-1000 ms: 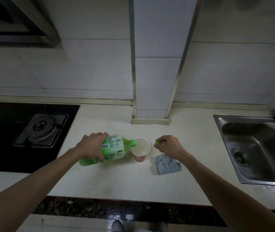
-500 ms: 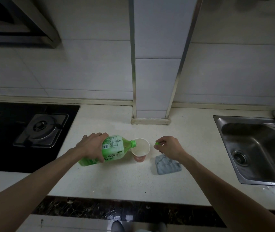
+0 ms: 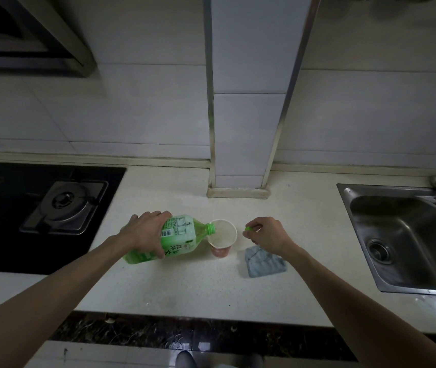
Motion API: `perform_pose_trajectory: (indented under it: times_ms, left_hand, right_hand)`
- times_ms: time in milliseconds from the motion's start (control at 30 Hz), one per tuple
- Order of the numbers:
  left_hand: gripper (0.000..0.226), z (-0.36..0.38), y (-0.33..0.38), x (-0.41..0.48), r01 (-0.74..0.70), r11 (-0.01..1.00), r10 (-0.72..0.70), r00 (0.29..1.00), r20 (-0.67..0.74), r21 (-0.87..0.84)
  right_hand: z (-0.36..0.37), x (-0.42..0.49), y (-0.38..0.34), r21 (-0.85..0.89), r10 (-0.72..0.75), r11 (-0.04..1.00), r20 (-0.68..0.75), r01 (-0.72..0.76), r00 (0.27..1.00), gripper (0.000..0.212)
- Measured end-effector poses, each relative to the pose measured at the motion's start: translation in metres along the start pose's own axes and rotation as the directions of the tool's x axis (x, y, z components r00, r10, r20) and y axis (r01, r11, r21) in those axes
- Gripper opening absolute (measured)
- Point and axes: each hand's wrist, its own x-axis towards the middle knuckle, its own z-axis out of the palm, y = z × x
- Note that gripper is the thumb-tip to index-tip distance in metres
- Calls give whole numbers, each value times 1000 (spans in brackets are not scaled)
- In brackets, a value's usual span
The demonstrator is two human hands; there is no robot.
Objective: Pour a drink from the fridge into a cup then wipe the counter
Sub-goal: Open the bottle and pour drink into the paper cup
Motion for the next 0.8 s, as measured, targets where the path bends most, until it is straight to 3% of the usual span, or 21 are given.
perform_pose_trajectory:
  times_ms: [800]
  left_hand:
    - [88, 0, -1, 1, 2, 1000, -2, 1000, 14, -2]
  right_hand:
    - [2, 2, -5, -8, 10, 1000, 3, -10, 1000, 29]
